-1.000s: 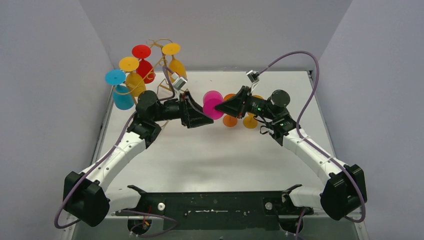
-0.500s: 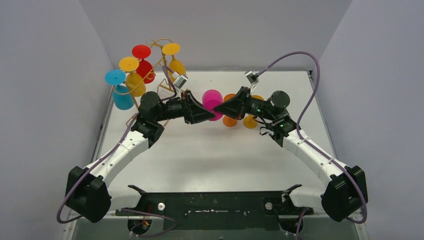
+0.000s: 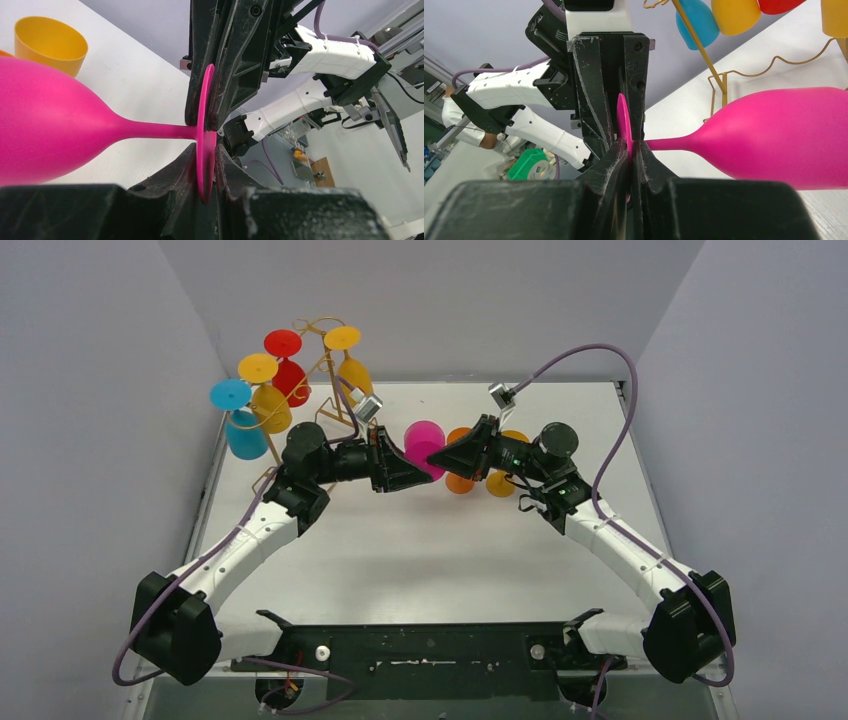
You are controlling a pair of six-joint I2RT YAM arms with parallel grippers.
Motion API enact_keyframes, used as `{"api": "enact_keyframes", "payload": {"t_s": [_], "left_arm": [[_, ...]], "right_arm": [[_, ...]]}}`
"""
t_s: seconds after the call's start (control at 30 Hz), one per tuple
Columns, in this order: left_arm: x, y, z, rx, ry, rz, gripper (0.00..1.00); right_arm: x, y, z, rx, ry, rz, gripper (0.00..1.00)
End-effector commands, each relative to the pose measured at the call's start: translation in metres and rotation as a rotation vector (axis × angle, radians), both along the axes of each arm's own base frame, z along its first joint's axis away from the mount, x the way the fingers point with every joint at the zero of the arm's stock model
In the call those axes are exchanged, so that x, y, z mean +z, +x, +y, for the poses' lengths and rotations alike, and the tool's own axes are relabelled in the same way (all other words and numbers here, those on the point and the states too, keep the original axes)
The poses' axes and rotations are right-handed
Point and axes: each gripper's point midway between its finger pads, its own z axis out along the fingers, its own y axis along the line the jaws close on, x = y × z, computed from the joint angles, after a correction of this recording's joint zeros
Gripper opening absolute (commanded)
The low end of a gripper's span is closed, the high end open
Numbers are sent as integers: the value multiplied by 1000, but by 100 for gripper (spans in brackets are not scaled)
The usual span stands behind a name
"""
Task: Take the wine glass off the wine glass rack
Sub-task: Place the wine glass at the center of the board.
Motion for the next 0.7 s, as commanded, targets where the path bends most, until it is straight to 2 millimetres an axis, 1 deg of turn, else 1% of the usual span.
{"api": "enact_keyframes", "payload": {"t_s": [0.0, 0.07, 0.13, 0.2, 0.27, 0.33, 0.43, 0.53, 0.57, 0.67], "left_arm": [[32, -3, 2, 19, -83, -108, 15], [34, -1, 3, 35, -104, -106, 15], [34, -2, 3, 32, -115, -105, 10], [34, -2, 3, 30, -120, -100, 8], [36, -4, 3, 26, -134, -108, 0], [33, -4, 4, 30, -119, -116, 0], [29, -6, 4, 21, -92, -132, 0], [20, -12, 4, 7, -50, -185, 0], [15, -14, 4, 6, -22, -210, 0], [0, -19, 6, 9, 61, -292, 0]], "right_arm": [[25, -8, -4, -10, 48, -109, 0], [25, -8, -4, -13, 47, -110, 0], [25, -8, -4, -12, 47, -108, 0], [25, -8, -4, -12, 46, -104, 0], [24, -8, -4, -13, 46, -101, 0], [25, -8, -5, -14, 48, -102, 2], [26, -9, -5, -16, 48, -101, 17], [29, -8, -7, -25, 45, -103, 41], [31, -6, -8, -35, 44, -100, 46], [40, 0, -16, -75, 43, -114, 58]]}}
